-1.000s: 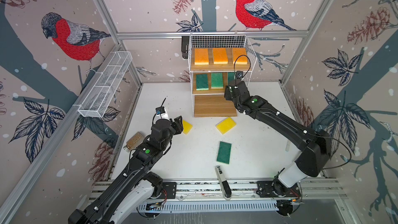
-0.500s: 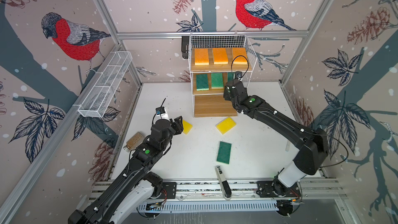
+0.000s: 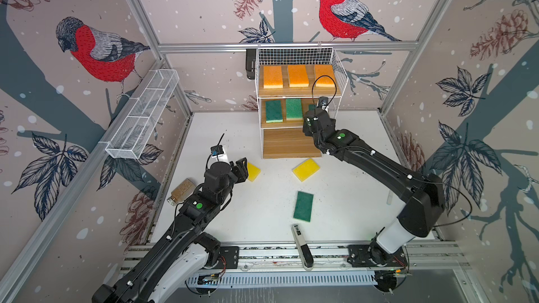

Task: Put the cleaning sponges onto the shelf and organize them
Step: 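Lower the dark green sponge onto the middle shelf beside the bright green sponge, then open the right gripper to release the dark green sponge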

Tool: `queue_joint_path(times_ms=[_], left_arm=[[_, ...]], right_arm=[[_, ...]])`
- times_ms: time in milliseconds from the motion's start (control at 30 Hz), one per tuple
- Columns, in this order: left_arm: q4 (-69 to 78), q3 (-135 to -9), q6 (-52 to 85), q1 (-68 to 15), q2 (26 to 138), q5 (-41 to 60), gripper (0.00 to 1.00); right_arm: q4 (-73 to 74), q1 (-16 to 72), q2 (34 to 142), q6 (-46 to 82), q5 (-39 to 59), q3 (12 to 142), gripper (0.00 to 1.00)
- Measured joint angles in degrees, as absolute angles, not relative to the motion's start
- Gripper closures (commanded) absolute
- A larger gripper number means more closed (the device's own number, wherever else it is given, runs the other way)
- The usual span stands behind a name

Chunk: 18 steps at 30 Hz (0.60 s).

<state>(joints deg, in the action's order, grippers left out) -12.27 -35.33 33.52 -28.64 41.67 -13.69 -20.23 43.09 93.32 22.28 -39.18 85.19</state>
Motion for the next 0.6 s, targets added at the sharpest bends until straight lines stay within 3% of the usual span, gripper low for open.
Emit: queue_joint_path(times_ms=[600], left_arm=[[-13.0, -35.5, 35.2, -28.6, 39.0, -13.6, 0.39]], right_arm=[[-20.8, 45.9, 86.6, 22.3, -41.5, 83.0, 0.19]])
